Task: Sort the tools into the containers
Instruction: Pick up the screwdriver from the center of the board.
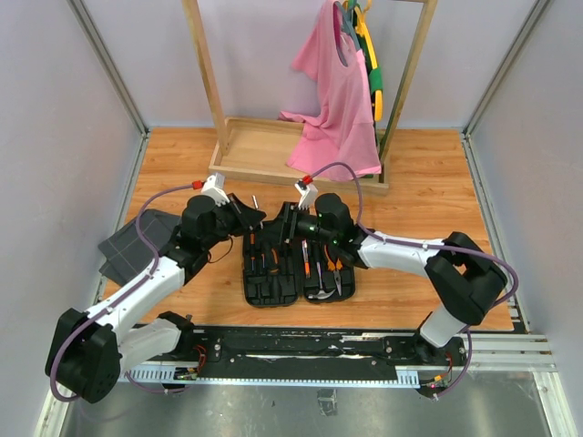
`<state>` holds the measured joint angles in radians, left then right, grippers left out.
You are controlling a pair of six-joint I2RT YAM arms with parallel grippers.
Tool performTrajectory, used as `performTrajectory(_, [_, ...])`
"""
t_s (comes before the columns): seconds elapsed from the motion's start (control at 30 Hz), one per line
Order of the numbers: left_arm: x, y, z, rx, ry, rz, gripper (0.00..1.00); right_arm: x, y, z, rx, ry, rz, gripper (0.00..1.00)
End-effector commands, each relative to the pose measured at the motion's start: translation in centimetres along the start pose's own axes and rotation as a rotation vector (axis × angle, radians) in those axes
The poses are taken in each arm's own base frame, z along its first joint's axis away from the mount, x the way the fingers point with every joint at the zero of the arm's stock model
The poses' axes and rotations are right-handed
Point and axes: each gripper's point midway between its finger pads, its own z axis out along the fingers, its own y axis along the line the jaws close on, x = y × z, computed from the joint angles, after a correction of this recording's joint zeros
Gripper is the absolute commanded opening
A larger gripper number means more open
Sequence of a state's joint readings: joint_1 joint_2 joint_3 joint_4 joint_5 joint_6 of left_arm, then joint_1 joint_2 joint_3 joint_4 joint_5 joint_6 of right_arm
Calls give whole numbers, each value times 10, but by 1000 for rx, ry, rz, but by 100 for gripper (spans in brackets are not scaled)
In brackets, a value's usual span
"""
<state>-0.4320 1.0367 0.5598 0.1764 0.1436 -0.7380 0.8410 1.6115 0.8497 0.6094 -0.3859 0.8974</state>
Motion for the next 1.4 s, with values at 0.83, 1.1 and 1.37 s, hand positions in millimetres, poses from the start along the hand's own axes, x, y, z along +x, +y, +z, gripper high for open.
performTrajectory(0.83, [-2, 17, -19, -99, -1, 85, 0, -31, -48, -150, 516, -125, -561, 98])
performTrajectory(1.1, [3, 22, -20, -141, 36, 59, 0, -29, -63, -169, 563, -174, -518, 98])
performTrajectory(1.37, [12, 24, -23, -159, 56, 48, 1, -33, -69, -178, 572, -219, -503, 98])
